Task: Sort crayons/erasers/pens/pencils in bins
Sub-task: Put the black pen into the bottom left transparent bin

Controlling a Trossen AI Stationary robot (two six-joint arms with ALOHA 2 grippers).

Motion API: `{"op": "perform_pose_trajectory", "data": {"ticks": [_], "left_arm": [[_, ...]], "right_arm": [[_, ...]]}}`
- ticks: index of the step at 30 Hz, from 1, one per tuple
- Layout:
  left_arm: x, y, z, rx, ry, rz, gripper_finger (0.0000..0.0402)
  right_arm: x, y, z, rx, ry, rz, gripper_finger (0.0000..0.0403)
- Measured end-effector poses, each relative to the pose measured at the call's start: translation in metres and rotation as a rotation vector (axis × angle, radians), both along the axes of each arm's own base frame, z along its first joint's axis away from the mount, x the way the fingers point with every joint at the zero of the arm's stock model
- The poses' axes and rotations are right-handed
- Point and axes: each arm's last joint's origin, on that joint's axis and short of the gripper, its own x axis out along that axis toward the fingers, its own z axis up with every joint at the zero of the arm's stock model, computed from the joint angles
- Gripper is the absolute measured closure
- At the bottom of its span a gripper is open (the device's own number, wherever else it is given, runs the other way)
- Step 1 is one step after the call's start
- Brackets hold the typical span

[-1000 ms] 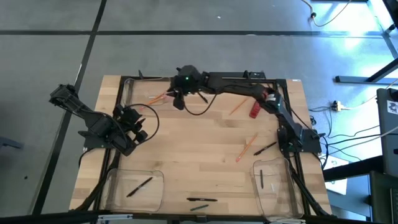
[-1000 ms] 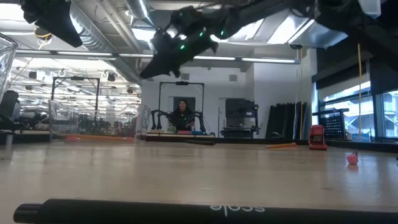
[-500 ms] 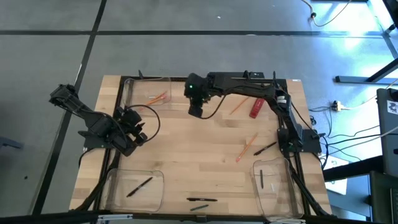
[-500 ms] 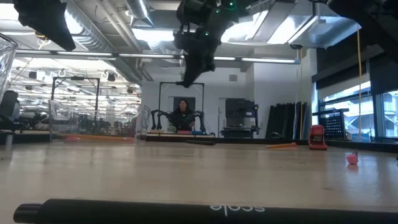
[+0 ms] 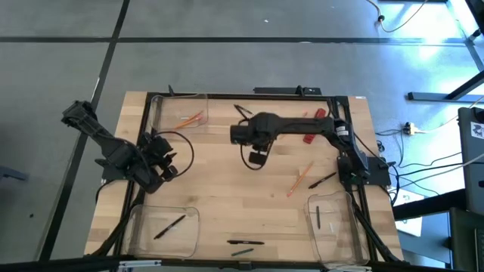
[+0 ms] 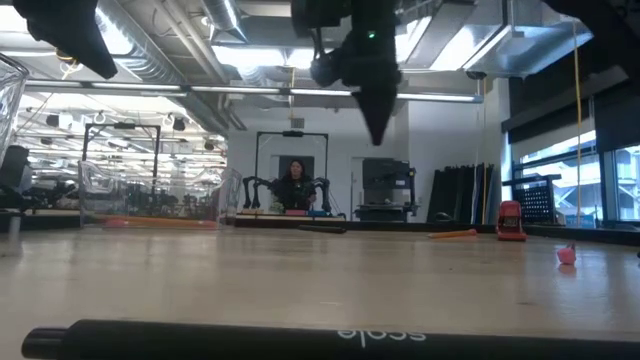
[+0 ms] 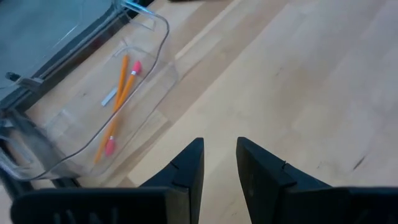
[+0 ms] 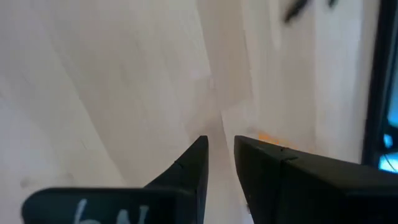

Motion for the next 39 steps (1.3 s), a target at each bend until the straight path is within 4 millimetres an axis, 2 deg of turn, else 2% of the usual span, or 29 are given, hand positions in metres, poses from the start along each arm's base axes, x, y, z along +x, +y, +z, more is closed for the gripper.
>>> {"op": "perform_pose_trajectory", "data": {"ticks": [5,10,17,23,26,30,35,39], "left_arm": [[0.0,-0.002,-0.014,0.013,0.012,-0.012,0.0314],[0.002,-0.004,-0.028,0.004,0.002,-0.015,0.0314],[0.009,-0.009,-0.027,0.015,-0.005,-0.118,0.0314],[0.023,-0.004,-0.022,0.062,-0.015,-0.18,0.0314],[0.031,-0.001,-0.017,0.067,-0.007,-0.233,0.0314],[0.039,0.005,-0.012,0.074,-0.007,-0.27,0.0314],[0.041,0.014,-0.01,0.036,-0.001,-0.255,0.0314],[0.041,0.02,-0.009,0.009,-0.006,-0.228,0.0314]], "right_arm": [[-0.008,0.021,0.003,-0.028,0.041,-0.051,0.0322],[-0.01,0.041,0.006,0.031,0.027,-0.02,0.0322],[-0.012,0.064,0.008,0.04,0.022,0.038,0.0322],[-0.012,0.067,0.009,-0.032,0.015,0.057,0.0322],[-0.007,0.054,0.009,-0.091,-0.027,0.039,0.0322],[0.008,0.028,0.01,-0.136,-0.154,0.042,0.0322],[0.025,-0.014,0.012,0.034,-0.315,0.077,0.0322],[0.022,-0.061,0.013,0.11,-0.374,0.018,0.0322]]}}
